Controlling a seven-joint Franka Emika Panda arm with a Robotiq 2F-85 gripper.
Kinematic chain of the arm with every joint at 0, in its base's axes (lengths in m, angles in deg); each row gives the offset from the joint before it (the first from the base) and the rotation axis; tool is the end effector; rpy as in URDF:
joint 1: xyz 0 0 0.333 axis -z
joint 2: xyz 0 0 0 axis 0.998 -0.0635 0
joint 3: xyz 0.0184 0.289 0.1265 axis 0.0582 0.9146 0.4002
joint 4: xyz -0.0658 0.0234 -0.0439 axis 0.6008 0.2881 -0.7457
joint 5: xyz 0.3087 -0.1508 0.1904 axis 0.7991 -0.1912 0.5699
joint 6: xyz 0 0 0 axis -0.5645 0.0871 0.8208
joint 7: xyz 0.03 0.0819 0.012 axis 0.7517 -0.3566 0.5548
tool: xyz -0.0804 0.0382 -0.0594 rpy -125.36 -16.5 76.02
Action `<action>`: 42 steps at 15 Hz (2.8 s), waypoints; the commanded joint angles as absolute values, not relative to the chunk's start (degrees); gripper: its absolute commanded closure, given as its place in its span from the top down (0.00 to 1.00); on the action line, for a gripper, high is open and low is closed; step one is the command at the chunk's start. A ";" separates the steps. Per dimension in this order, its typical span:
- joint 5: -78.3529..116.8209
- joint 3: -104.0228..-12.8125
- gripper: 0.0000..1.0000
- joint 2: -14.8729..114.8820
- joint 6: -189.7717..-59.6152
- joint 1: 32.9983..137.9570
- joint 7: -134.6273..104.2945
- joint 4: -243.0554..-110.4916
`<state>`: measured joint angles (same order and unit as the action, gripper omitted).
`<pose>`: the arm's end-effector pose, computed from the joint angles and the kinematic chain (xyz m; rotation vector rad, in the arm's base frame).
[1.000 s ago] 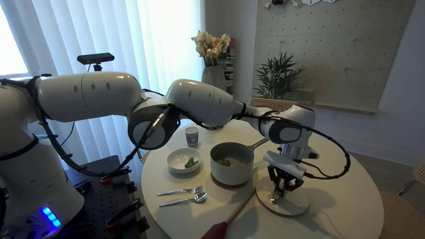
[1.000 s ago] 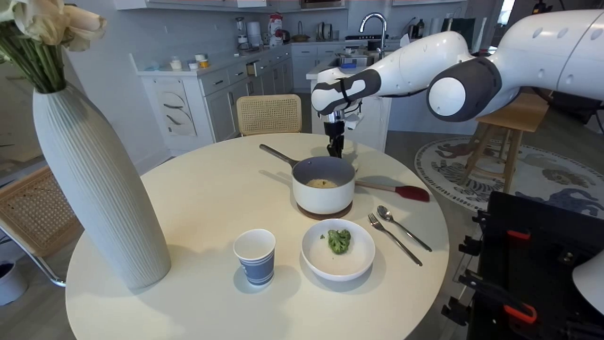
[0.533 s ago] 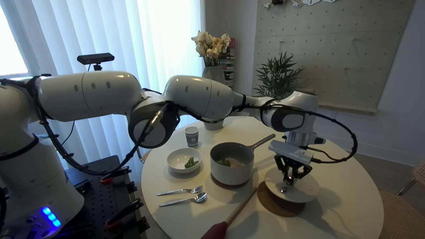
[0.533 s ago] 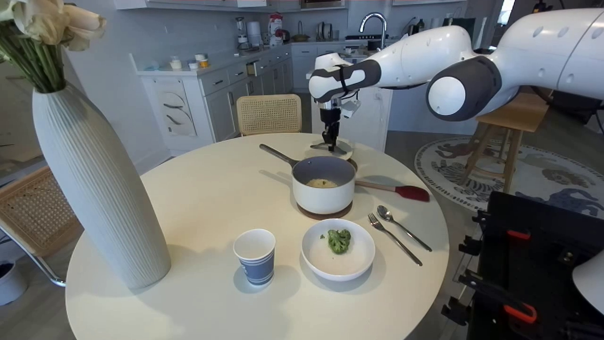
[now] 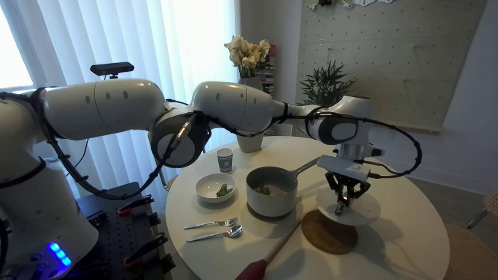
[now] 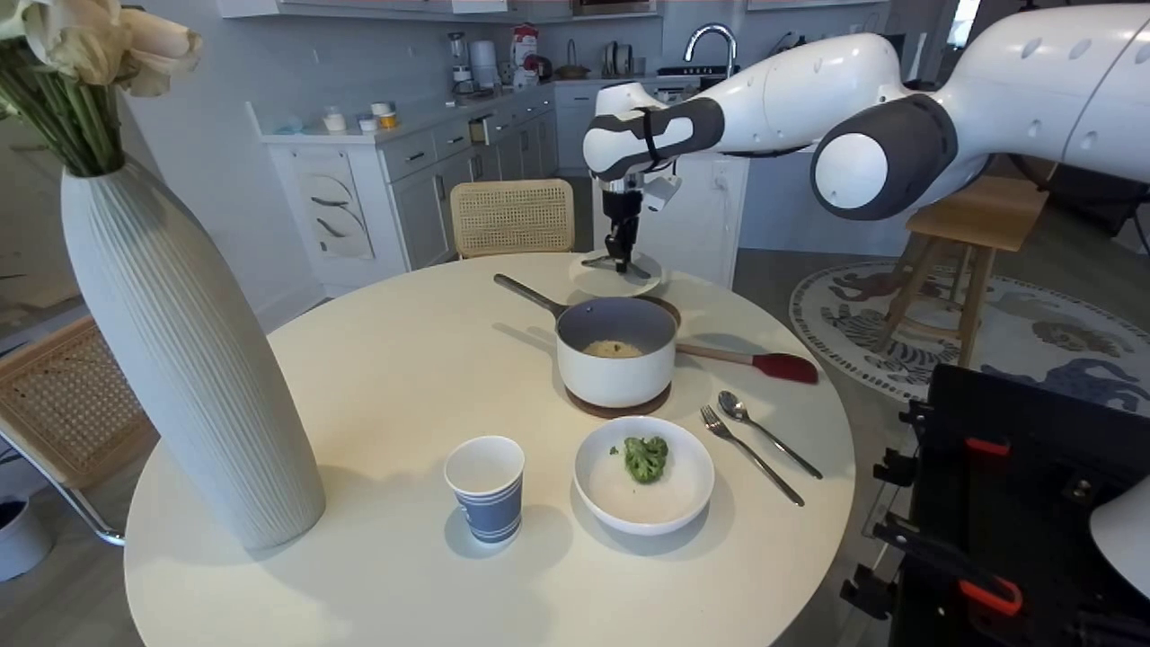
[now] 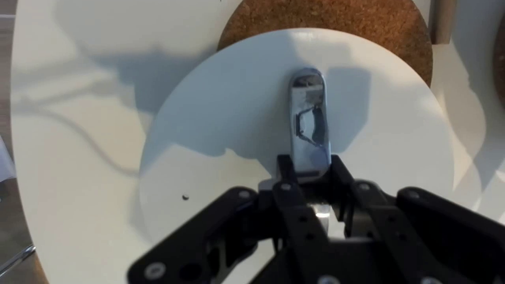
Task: Take the spatula from the white pot and put it on the table the get the lid and put on the white pot
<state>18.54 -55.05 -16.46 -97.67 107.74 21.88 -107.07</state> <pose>0.7492 -0.3014 0.1623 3.0464 0.3212 -0.0037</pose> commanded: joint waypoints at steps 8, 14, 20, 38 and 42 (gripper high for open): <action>18.37 -55.20 0.06 -7.88 -87.01 105.42 21.26 -110.65; 18.49 -54.94 0.06 -6.10 -81.65 103.60 21.08 -110.45; 18.64 -54.55 0.06 -5.97 -79.22 100.77 21.21 -109.85; 17.51 -54.72 0.06 -5.79 -65.80 93.68 22.03 -108.11; 17.26 -54.72 0.06 -5.84 -62.73 93.51 23.24 -107.72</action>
